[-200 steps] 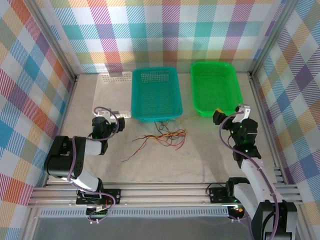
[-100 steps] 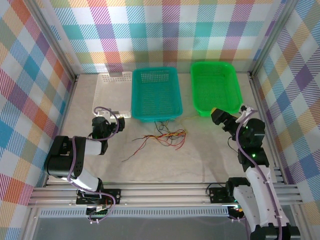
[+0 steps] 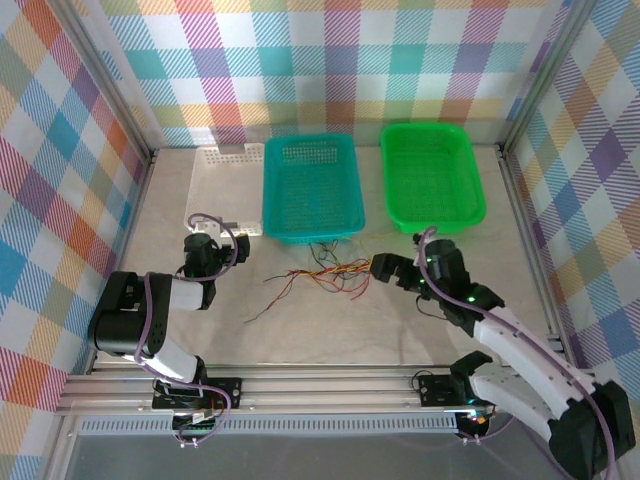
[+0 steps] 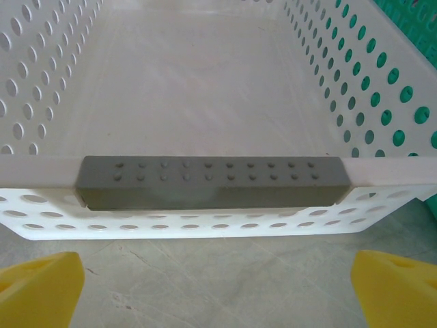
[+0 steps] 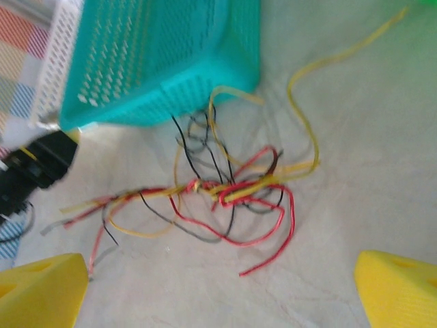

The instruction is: Untangle the cables

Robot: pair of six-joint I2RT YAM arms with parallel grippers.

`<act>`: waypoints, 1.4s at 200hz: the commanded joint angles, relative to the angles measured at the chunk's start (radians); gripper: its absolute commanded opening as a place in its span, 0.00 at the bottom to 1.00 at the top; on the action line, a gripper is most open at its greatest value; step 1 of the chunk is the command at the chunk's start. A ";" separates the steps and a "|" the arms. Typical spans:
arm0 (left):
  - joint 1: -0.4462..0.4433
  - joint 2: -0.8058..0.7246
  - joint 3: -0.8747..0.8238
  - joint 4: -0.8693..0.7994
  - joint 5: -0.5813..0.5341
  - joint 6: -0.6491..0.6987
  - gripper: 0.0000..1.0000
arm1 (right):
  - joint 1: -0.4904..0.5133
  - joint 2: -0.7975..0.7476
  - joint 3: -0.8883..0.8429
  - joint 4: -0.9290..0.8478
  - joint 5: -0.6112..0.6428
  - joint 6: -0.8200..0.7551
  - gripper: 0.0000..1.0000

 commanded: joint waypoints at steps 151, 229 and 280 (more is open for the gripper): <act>0.014 -0.485 0.087 -0.494 -0.027 -0.145 1.00 | 0.282 0.402 0.104 0.252 0.218 0.343 0.98; 0.011 -0.810 0.313 -1.150 -0.183 -0.582 1.00 | 0.289 0.599 0.195 0.374 0.239 0.382 0.77; -0.023 -0.904 0.315 -1.299 -0.177 -0.677 1.00 | 0.290 0.645 0.244 0.293 0.354 0.402 0.71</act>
